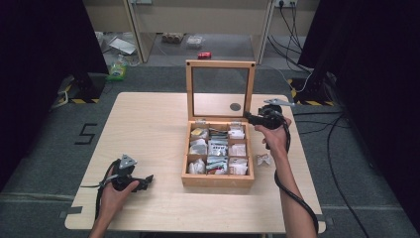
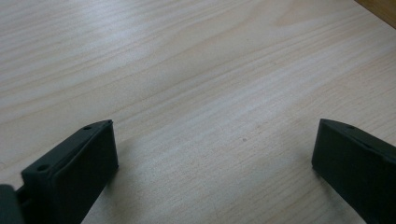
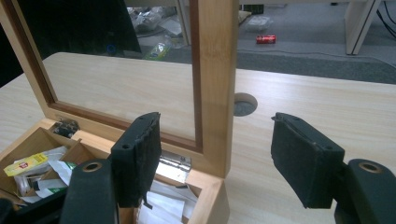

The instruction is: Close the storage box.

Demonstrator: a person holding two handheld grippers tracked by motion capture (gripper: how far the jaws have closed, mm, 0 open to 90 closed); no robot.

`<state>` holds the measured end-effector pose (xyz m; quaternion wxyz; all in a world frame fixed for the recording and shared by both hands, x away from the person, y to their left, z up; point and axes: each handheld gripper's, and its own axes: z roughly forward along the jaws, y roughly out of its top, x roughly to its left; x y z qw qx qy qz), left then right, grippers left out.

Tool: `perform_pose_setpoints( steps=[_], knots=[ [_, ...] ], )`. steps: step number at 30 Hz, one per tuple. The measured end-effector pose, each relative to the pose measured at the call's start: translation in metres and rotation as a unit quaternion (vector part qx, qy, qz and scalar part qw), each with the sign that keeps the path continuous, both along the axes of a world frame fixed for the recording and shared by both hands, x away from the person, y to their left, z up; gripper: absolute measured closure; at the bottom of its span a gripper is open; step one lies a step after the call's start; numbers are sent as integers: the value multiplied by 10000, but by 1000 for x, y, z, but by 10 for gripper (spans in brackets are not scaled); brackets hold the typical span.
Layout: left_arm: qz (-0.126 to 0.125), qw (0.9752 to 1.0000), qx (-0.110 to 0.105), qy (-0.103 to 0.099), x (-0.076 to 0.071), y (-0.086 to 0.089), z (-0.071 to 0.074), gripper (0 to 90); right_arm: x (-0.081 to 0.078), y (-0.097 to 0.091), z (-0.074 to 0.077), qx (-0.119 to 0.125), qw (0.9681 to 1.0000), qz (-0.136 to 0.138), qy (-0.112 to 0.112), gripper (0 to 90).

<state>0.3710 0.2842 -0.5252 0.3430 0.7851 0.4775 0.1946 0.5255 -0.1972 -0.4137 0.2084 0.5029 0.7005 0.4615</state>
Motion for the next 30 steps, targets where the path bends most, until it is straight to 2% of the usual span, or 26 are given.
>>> perform_pose_setpoints(
  steps=[8, 17, 19, 25, 30],
  knots=[
    [0, 10000, 0, 0, 0, 0, 0, 0, 7, 9, 1, -66, 10000, 21, -51, 341],
    [33, 10000, 4, -14, -1, -1, 0, 0, 24, 15, 5, -42, 9999, 83, -90, 343],
    [35, 10000, -2, -18, -1, -1, 0, 0, 27, 16, 6, -121, 9999, 81, -82, 347],
    [34, 10000, 0, -14, -1, -1, 0, 0, 33, 17, 6, -104, 9999, 61, -42, 358],
    [35, 10000, -2, -18, -1, -1, 0, 0, 38, 17, 4, -5, 9999, 170, -33, 388]
  ],
)
